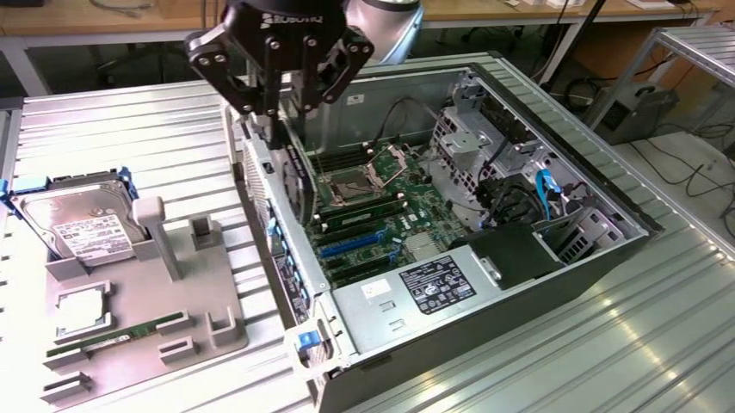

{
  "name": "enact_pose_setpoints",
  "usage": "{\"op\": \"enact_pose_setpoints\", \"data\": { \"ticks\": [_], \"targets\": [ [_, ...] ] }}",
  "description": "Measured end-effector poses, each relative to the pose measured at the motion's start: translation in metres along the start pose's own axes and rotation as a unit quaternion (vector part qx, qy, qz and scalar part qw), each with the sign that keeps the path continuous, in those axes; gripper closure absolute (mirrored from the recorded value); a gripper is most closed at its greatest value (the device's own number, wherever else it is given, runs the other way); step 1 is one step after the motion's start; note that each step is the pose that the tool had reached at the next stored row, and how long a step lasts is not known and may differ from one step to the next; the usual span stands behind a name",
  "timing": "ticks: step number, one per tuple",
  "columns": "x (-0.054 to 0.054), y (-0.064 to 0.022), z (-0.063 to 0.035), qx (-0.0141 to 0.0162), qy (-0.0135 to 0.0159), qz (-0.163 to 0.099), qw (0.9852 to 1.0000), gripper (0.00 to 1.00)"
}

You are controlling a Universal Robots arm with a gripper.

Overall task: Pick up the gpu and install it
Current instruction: 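Pick up the gpu and move the gpu toward the slot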

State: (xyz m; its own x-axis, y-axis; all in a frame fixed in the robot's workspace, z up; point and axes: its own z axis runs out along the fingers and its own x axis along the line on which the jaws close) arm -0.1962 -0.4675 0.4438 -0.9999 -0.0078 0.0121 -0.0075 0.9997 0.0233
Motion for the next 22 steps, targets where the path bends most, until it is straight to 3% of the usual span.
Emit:
{"op": "enact_pose_setpoints", "data": {
  "ticks": [11, 16, 22],
  "targets": [
    [-0.054, -0.0005, 0.0017, -0.0004, 0.0009, 0.0, 1.0, 0.74],
    [-0.083, -0.0005, 0.0123, -0.0004, 0.0009, 0.0, 1.0, 0.74],
    [-0.108, 0.0003, 0.025, -0.0004, 0.0009, 0.0, 1.0, 0.74]
  ]
}}
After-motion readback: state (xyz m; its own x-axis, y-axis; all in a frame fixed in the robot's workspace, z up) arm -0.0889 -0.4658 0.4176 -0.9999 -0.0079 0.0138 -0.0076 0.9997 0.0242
